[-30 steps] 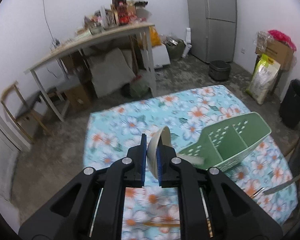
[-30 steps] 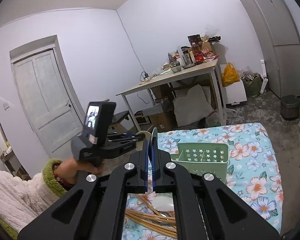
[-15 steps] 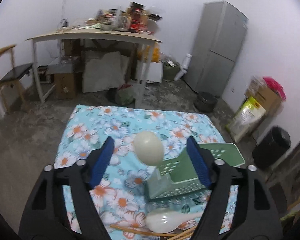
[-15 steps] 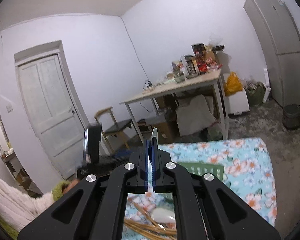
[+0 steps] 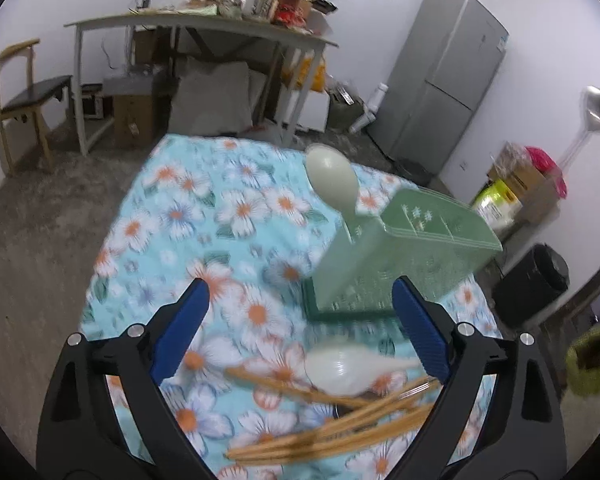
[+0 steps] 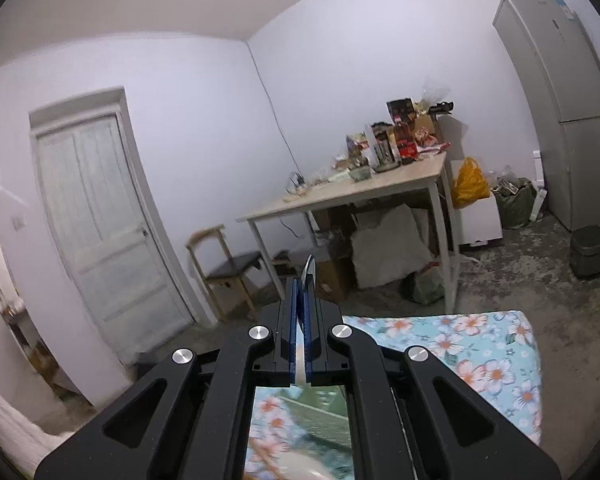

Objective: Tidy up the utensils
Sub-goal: 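Lower the ladle handle-first into the green holder and open the left tool, then grasp the white rice spoon with the right tool while the left tool moves to the chopsticks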

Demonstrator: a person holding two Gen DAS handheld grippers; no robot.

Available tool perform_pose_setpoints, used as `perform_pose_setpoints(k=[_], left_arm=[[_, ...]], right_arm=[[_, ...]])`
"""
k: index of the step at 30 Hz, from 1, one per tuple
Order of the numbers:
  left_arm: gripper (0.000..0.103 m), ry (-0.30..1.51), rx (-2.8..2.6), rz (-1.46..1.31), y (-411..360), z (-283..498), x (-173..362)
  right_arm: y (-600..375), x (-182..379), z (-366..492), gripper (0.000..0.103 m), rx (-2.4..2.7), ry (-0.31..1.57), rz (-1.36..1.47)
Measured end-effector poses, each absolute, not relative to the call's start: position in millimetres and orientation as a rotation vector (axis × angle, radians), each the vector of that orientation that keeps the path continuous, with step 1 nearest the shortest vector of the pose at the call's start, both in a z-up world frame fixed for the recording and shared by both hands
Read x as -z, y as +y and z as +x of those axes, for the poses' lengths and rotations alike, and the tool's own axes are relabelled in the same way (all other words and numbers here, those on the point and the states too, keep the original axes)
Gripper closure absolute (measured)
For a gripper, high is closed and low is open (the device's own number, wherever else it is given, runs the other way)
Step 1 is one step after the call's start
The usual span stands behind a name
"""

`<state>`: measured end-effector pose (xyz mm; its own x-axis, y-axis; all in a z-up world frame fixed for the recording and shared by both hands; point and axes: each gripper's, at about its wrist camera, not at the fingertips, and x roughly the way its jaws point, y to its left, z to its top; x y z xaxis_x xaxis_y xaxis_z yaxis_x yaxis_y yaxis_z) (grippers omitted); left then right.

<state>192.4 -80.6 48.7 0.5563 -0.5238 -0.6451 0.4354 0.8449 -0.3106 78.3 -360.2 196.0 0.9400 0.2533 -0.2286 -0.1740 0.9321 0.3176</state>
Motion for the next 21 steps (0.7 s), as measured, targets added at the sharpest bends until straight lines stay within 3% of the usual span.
perform_pose_setpoints(k=[15,16,18,19,21], left_arm=[[0.010,0.839,0.611,-0.160,-73,168,-10],[0.010,0.839,0.614,-0.164,-72,169,-9],[0.010,0.840,0.620,-0.171,-71,169,-7],[0.010,0.842,0.622,-0.176,-70,170,-7],[0.010,0.846,0.621,-0.192,-69,170,-5]], right_arm=[[-343,-105,141,0.097,-0.081,0.531,0.116],[-342,-106,140,0.093,-0.078,0.527,0.109],[-341,-110,134,0.058,-0.067,0.512,0.106],[-342,-113,129,0.052,-0.060,0.489,0.110],[-342,-118,122,0.052,-0.052,0.468,0.113]])
